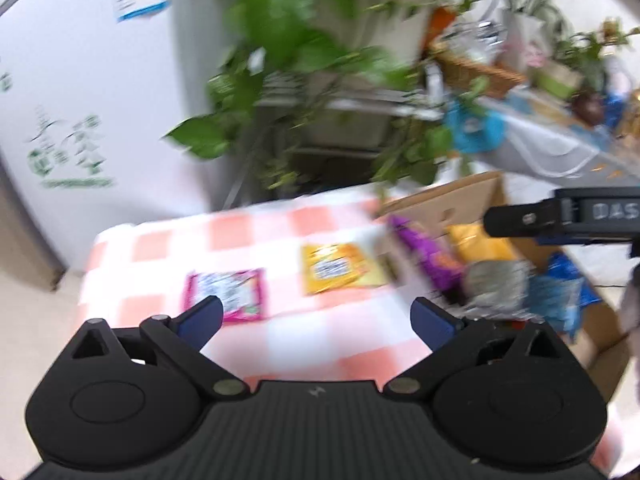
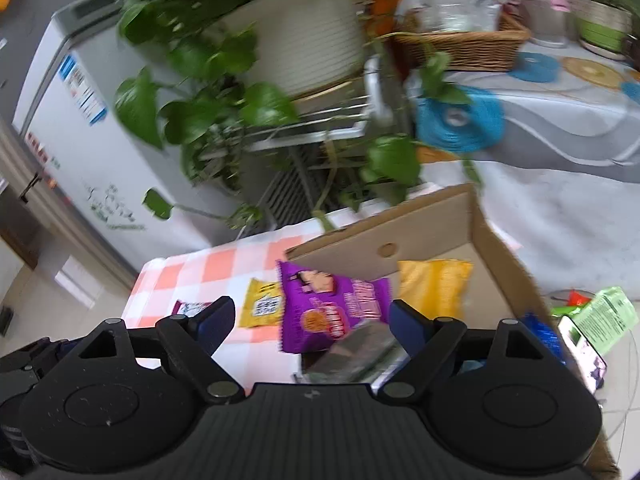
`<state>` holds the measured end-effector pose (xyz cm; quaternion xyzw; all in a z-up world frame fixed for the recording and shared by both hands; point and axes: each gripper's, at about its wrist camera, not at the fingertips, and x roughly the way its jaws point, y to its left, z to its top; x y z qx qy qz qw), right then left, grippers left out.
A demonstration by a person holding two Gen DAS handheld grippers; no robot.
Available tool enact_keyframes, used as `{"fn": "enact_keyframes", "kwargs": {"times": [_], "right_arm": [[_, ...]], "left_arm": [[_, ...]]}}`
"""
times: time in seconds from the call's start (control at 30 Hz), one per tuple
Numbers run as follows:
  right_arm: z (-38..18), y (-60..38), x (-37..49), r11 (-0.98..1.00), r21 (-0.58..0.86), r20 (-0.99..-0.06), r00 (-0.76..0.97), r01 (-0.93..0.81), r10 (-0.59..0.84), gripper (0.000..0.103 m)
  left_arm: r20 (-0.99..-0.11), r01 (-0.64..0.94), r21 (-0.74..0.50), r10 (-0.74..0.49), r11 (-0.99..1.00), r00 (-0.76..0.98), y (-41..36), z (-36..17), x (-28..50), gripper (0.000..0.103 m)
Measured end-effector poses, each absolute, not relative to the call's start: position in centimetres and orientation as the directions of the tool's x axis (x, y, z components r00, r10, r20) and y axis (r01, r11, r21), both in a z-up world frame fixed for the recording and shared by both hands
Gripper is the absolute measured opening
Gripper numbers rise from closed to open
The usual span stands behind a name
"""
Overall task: Organize snacks
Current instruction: 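Move the left tool to the pink Ameria packet while right approaches the yellow waffle packet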
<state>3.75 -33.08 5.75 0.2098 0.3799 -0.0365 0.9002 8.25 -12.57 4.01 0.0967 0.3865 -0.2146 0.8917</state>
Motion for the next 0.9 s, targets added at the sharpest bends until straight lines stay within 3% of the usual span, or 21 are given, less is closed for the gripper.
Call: {"fn": "enact_keyframes", "kwargs": {"times": [0.27, 0.9], "right_arm": [[5.0, -29.4, 5.7, 0.939, 0.313, -0.701, 0.702, 0.143, 0.127, 0.089], [2.9, -23.5, 8.8, 0.978, 0.206, -0.668, 0.728, -0.018, 0.155, 0.086]], "left_arm": [[-0.744, 0.343, 0.039, -0.202, 0.938, 0.637, -9.1, 2.8, 9.9, 0.101], [-0.718, 0.211, 0.013, -0.138, 0.977, 0.682, -4.3, 0.9, 12.6, 0.102]]}}
